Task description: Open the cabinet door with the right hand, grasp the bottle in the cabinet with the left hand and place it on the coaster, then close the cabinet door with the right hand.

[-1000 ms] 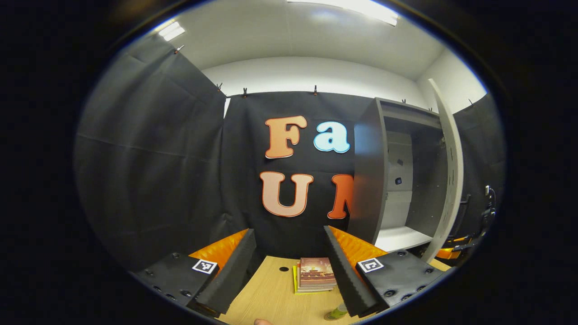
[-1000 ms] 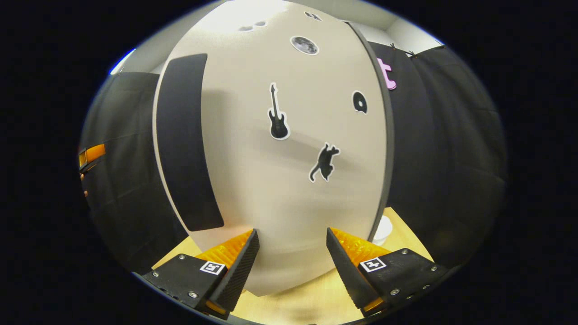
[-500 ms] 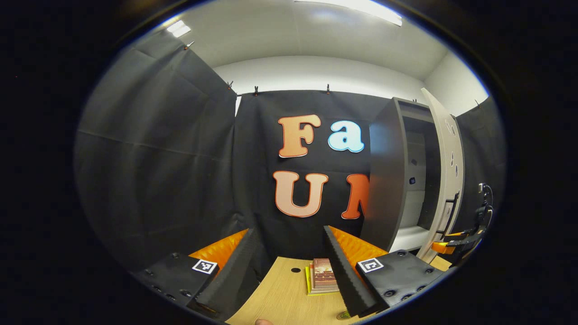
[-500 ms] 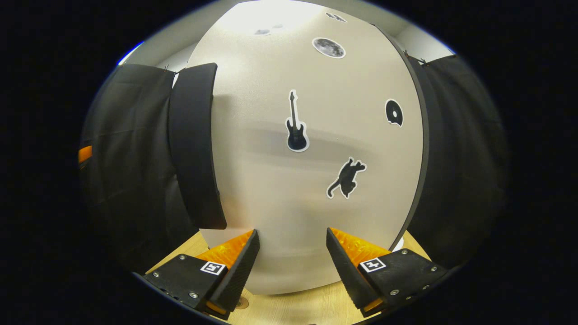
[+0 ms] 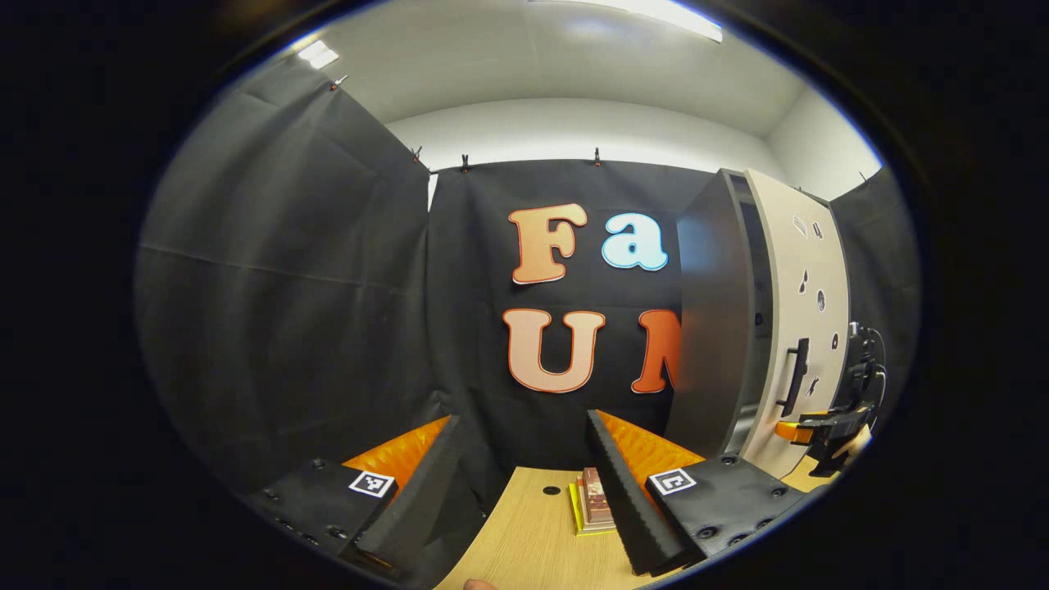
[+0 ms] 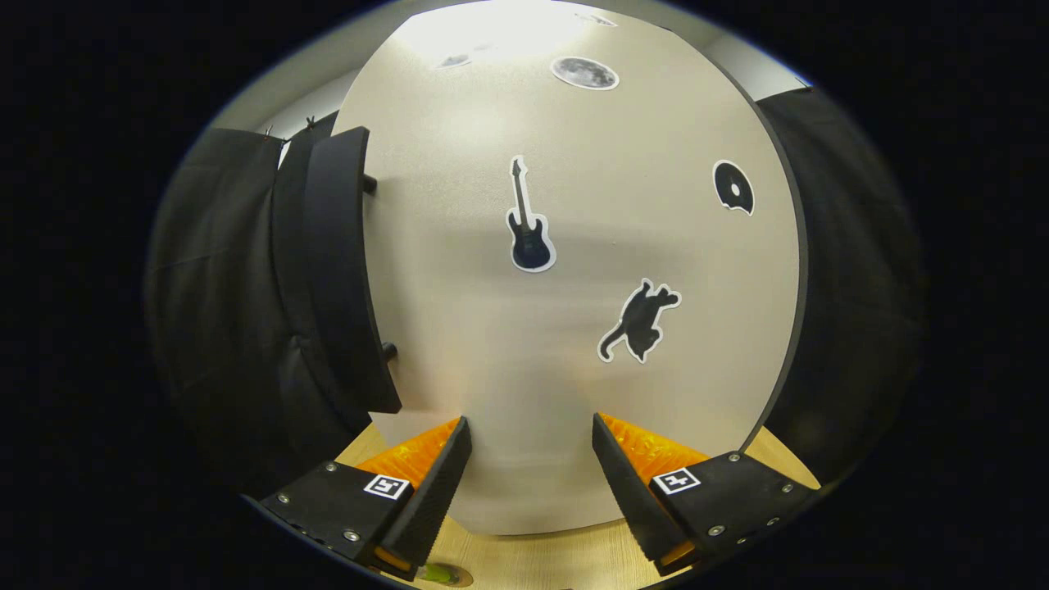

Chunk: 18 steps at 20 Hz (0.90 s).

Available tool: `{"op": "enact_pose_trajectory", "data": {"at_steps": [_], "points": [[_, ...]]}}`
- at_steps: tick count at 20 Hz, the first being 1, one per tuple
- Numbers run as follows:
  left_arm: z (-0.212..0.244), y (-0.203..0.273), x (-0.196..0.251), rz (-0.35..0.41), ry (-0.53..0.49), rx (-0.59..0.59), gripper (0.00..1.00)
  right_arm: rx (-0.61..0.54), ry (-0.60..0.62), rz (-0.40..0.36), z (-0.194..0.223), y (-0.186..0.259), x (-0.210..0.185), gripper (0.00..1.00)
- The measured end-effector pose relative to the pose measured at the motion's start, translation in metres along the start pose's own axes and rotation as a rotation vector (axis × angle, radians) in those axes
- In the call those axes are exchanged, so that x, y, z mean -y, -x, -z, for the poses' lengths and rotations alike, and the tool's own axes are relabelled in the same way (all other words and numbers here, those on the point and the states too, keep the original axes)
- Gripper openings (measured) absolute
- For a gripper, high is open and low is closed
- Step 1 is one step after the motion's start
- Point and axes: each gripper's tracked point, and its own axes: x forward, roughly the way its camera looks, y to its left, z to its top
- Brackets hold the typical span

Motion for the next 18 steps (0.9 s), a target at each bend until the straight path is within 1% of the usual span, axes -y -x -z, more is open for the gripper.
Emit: {"op": "enact_pose_trajectory", "data": {"at_steps": [2, 3, 4, 11, 13, 15, 17, 18], "points": [[0.003, -0.003, -0.002, 0.002, 0.001, -0.005, 0.94, 0.0, 0.006, 0.011, 0.001, -0.005, 0.0, 0.92], [0.005, -0.004, -0.001, 0.003, 0.0, -0.01, 0.97, 0.002, 0.009, 0.016, 0.002, -0.006, 0.001, 0.92], [0.008, -0.004, -0.001, 0.004, -0.002, -0.014, 0.94, 0.001, 0.011, 0.021, 0.002, -0.008, 0.001, 0.92], [0.014, -0.012, 0.005, 0.01, 0.0, -0.036, 0.94, 0.005, -0.012, 0.06, 0.003, -0.013, 0.002, 0.92], [0.011, -0.015, 0.01, 0.018, 0.001, -0.036, 0.96, -0.003, -0.013, 0.058, 0.004, -0.012, 0.002, 0.93], [0.006, -0.013, 0.011, 0.009, -0.018, -0.028, 0.97, -0.024, -0.042, 0.062, 0.001, -0.006, 0.009, 0.93], [-0.003, -0.01, 0.022, 0.014, -0.025, -0.012, 0.97, 0.002, -0.045, 0.06, -0.017, 0.008, 0.021, 0.93], [-0.009, -0.011, 0.027, 0.022, -0.024, -0.006, 0.99, 0.016, -0.032, 0.067, -0.028, 0.022, 0.032, 0.93]]}}
